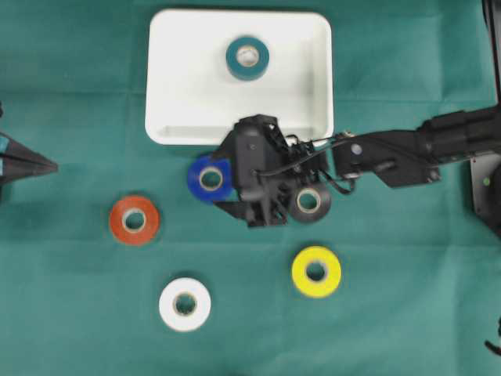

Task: Put the tape into the white case with the right arm.
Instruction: 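Reach the right gripper left over to the red-orange tape roll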

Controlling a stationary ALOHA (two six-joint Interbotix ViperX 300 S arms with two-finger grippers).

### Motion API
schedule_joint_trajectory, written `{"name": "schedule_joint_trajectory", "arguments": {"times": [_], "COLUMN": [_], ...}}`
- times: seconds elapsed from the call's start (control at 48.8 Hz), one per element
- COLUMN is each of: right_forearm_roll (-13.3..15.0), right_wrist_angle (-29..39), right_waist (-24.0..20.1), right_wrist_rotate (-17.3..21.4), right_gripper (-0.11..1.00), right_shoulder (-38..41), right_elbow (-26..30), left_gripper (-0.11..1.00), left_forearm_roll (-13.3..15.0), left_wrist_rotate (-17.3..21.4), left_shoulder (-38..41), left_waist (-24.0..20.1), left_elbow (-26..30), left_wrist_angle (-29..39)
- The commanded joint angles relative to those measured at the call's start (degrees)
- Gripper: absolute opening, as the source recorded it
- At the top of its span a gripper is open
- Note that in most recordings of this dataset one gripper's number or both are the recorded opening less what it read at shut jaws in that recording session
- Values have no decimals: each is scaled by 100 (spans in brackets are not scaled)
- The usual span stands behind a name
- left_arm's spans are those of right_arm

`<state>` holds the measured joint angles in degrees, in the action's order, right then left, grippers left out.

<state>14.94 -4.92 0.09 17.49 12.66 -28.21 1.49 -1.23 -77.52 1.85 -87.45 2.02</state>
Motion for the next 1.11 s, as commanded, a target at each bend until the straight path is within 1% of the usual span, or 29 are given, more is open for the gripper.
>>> {"name": "schedule_joint_trajectory", "arguments": {"times": [0.0, 0.512, 0.635, 0.901, 1.085], "right_forearm_roll": [9, 9, 9, 9, 9], "right_wrist_angle": [70, 519, 677, 712, 756], "right_waist": [-18, -88, -114, -211, -211], "right_wrist_rotate": [0, 0, 0, -9, -9], "right_gripper": [61, 61, 61, 61, 61], "right_shoulder": [62, 1028, 1213, 1591, 1758], "right_elbow": [352, 1960, 2250, 2804, 3006], "left_gripper": [0, 0, 0, 0, 0], "left_forearm_roll": [0, 0, 0, 0, 0], "left_wrist_rotate": [9, 9, 9, 9, 9], "left_shoulder": [44, 44, 44, 44, 44], "left_waist": [-18, -18, -18, -18, -18], "left_elbow": [53, 35, 35, 35, 18], "left_wrist_angle": [-53, -53, -62, -70, -70]}}
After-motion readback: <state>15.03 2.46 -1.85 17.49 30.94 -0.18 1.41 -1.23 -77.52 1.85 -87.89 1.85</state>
